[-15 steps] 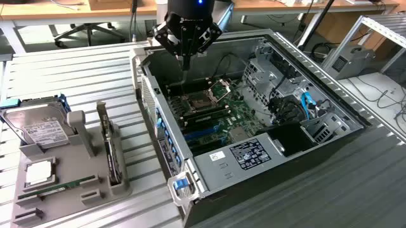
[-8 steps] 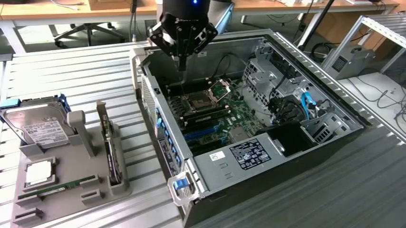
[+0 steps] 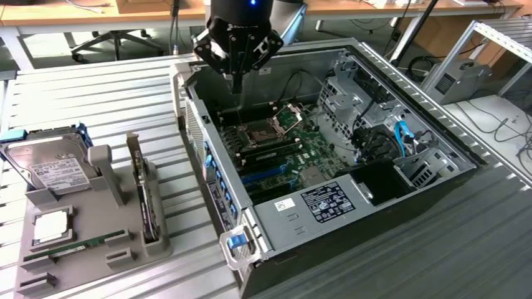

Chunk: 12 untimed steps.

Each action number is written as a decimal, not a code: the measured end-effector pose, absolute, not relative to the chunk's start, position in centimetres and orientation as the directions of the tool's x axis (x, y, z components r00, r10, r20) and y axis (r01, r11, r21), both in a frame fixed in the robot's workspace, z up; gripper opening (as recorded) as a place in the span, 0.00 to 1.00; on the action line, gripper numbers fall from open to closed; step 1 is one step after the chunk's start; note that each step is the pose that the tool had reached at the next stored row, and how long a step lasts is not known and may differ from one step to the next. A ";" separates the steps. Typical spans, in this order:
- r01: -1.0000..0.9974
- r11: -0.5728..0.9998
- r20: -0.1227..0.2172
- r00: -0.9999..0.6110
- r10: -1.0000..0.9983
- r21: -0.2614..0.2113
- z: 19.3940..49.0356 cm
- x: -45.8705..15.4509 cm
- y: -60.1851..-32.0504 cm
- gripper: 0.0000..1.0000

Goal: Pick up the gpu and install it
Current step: 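Reach for the gpu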

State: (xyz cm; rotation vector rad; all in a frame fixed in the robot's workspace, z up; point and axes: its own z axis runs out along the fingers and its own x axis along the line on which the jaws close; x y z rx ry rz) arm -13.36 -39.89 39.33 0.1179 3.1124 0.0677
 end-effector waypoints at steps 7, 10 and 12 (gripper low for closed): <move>0.075 0.996 -0.024 -0.997 0.076 0.044 39.3 -13.8 -39.9 0.11; 0.075 0.996 -0.024 -0.997 0.076 0.044 39.3 -14.0 -39.9 0.11; 0.075 0.996 -0.024 -0.997 0.076 0.044 39.3 -14.1 -39.9 0.11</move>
